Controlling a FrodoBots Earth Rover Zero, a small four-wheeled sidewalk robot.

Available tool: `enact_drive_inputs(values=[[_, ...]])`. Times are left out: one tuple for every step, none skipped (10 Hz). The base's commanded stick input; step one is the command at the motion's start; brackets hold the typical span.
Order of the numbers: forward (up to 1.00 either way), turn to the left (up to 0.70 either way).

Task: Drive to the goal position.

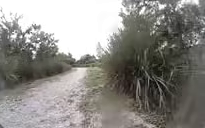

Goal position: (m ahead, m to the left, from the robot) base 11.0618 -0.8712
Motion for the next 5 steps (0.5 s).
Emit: enact_drive_inputs(values=[[0.70, 0.00], [0.70, 0.00], [0.70, 0.00], [0.70, 0.00], [0.70, 0.00]])
